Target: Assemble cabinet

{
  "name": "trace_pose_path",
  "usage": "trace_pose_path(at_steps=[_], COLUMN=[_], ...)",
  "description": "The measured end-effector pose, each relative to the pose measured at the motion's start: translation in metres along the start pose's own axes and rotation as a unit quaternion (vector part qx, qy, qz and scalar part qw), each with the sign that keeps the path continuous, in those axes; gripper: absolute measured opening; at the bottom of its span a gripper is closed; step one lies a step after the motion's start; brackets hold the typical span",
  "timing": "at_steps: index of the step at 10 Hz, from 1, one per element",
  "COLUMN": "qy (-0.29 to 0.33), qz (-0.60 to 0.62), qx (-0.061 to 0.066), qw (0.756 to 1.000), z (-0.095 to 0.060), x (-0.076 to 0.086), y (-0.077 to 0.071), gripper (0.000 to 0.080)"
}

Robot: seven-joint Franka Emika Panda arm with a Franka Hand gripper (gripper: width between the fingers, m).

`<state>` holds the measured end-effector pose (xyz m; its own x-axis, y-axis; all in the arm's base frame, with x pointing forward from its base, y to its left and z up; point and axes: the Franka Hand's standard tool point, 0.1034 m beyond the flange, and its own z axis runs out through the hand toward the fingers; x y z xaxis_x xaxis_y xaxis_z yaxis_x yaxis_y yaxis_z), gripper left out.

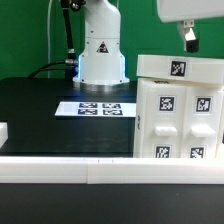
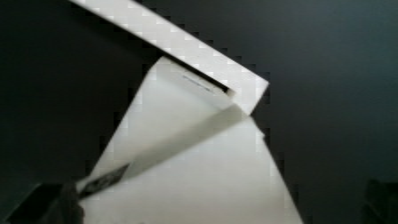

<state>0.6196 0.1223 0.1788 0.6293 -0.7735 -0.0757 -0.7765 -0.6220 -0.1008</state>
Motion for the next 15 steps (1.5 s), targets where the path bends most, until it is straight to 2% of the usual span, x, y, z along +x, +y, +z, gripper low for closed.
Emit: trace_pose_path(at_steps=[2, 5, 6, 8, 9, 10, 12, 14, 15], qy=[0.002, 0.004, 0.014, 0.02, 0.019, 0.019, 0.012, 0.007, 0.001], qz=[-0.118, -0.271, -0.355, -0.507, -0.575, -0.612, -0.712, -0.76, -0.799], qx=[-0.001, -0.005, -0.012, -0.023, -0.029, -0.035, -0.047, -0.055, -0.059], qw=[0.993, 0.963, 0.935, 0.861, 0.817, 0.79, 0.701, 0.647, 0.599], z=[0.0, 0.0, -0.002, -0.005, -0.005, -0.005, -0.002, 0.001, 0.004], x=[0.005, 0.007, 0.009, 0.013, 0.015, 0.016, 0.018, 0.018, 0.02], y=[-0.003, -0.002, -0.002, 0.0, 0.001, 0.002, 0.007, 0.011, 0.016], gripper=[0.0797, 0.0797, 0.0797, 0.0797, 0.0797, 0.0797, 0.0797, 0.0797, 0.0797])
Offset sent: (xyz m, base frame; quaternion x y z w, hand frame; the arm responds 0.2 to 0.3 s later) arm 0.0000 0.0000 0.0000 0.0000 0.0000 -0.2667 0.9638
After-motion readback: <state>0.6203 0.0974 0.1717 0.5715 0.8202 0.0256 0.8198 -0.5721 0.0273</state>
